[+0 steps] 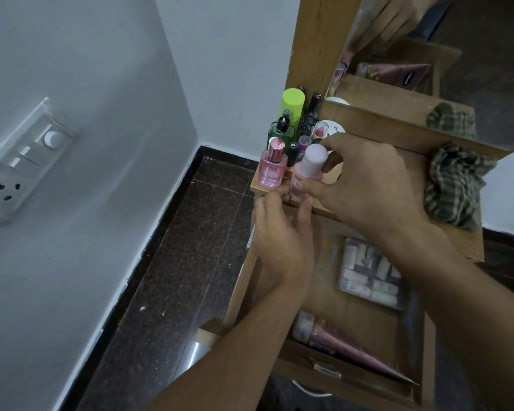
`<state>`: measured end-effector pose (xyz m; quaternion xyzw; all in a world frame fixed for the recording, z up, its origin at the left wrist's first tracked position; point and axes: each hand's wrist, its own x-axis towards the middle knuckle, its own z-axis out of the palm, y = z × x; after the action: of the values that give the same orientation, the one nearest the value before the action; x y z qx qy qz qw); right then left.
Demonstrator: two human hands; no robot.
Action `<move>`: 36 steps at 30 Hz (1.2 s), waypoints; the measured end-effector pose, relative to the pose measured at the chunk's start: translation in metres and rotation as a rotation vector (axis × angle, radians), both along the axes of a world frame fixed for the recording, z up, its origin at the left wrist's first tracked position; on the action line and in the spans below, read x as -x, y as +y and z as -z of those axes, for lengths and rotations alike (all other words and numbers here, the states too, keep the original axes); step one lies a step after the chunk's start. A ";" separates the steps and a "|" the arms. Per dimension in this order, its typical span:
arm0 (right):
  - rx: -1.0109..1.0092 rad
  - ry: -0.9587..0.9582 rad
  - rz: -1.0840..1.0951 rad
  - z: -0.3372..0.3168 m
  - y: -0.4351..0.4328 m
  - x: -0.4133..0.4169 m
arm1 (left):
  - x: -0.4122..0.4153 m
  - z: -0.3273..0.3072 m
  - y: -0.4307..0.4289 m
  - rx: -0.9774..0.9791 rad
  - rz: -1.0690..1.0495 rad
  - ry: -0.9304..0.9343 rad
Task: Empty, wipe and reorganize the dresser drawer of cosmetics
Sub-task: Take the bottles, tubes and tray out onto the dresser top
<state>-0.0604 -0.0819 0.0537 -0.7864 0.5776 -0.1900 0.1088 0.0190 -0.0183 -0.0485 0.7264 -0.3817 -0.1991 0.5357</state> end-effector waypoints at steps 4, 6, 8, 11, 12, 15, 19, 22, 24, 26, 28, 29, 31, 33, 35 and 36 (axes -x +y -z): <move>-0.002 0.006 0.007 0.002 0.004 0.002 | -0.002 0.000 0.000 0.007 0.008 -0.008; -0.018 0.013 0.015 0.000 0.006 0.003 | -0.002 0.000 0.000 0.007 0.008 -0.008; -0.033 -0.008 0.030 -0.003 0.010 0.008 | -0.002 -0.001 0.001 0.003 0.010 -0.013; -0.045 -0.096 0.067 -0.008 0.027 0.025 | -0.002 -0.003 0.003 -0.002 0.022 -0.032; -0.051 -0.122 0.069 -0.008 0.036 0.033 | -0.004 -0.004 0.004 -0.006 0.026 -0.038; -0.172 -0.120 0.019 0.003 0.074 0.064 | -0.010 -0.002 0.013 -0.031 0.026 -0.063; -0.651 0.329 -0.186 0.048 0.118 0.102 | -0.016 0.009 0.043 -0.056 0.076 -0.154; -0.799 0.490 -0.264 0.082 0.135 0.115 | -0.020 0.019 0.060 -0.200 0.226 -0.245; -0.838 0.480 -0.250 0.093 0.135 0.119 | -0.022 0.022 0.066 -0.358 0.414 -0.311; -0.873 0.463 -0.255 0.100 0.133 0.121 | -0.020 0.022 0.072 -0.486 0.627 -0.375; -0.913 0.459 -0.302 0.102 0.130 0.123 | -0.015 0.021 0.079 -0.567 0.775 -0.459; -0.928 0.448 -0.319 0.102 0.129 0.125 | -0.012 0.021 0.083 -0.608 0.831 -0.504; -0.936 0.426 -0.341 0.102 0.129 0.128 | -0.008 0.020 0.087 -0.692 0.914 -0.562; -0.934 0.382 -0.332 0.102 0.130 0.132 | -0.007 0.020 0.088 -0.752 0.952 -0.526; -0.913 0.317 -0.295 0.097 0.132 0.135 | -0.006 0.019 0.089 -0.804 0.977 -0.453; -0.891 0.287 -0.278 0.092 0.133 0.137 | -0.005 0.018 0.090 -0.827 0.985 -0.414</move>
<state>-0.1972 0.0507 -0.0383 -0.7513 0.5013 0.2025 0.3785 0.0243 0.0721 -0.0664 0.6362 -0.6553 -0.4065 -0.0240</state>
